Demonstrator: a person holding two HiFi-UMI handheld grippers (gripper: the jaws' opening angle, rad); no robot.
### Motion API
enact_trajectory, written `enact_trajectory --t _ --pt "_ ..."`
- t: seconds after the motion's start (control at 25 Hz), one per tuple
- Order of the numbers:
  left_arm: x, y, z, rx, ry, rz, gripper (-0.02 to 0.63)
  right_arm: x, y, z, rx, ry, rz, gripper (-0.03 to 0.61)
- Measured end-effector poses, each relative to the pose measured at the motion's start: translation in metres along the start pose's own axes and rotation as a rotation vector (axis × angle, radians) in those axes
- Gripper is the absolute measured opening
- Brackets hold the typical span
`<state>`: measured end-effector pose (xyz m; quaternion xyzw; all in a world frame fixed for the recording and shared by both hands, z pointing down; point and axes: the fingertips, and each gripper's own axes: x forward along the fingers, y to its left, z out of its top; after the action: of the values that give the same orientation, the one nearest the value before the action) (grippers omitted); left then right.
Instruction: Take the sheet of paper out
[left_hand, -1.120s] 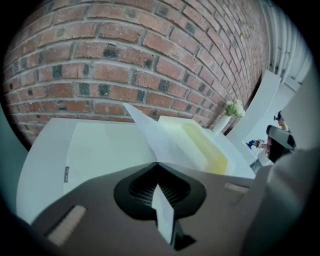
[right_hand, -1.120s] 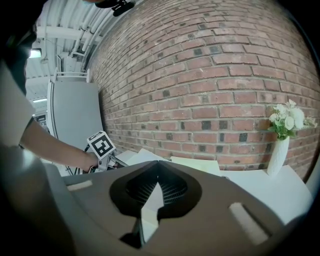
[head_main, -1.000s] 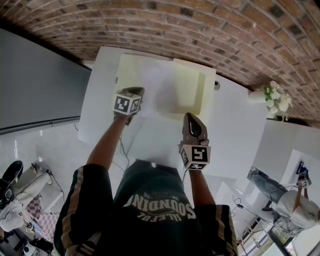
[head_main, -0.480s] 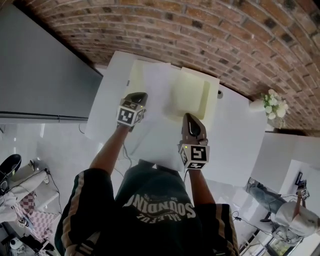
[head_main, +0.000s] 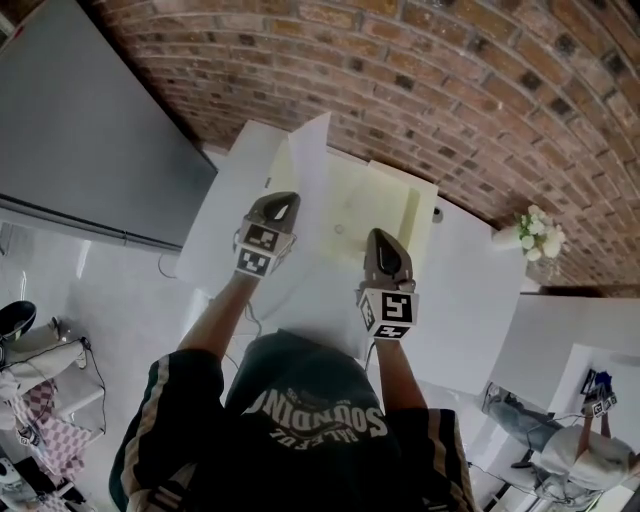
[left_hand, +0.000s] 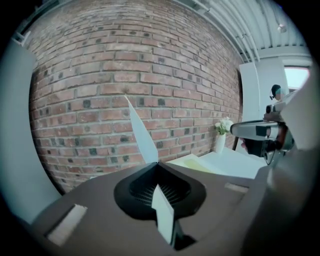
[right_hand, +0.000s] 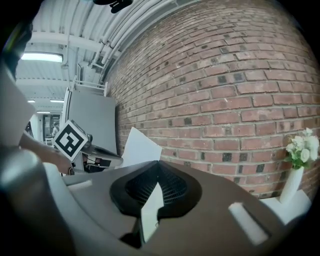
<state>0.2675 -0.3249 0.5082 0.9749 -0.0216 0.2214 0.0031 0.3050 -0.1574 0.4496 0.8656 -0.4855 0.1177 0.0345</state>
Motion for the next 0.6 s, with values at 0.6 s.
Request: enact_trajectory --t 0.6 --pt "-0.039 -0.001 0.066 0.028 -0.166 0.041 0.011 0.002 -0.012 0.031 -0.026 -0.047 0.002 0.0"
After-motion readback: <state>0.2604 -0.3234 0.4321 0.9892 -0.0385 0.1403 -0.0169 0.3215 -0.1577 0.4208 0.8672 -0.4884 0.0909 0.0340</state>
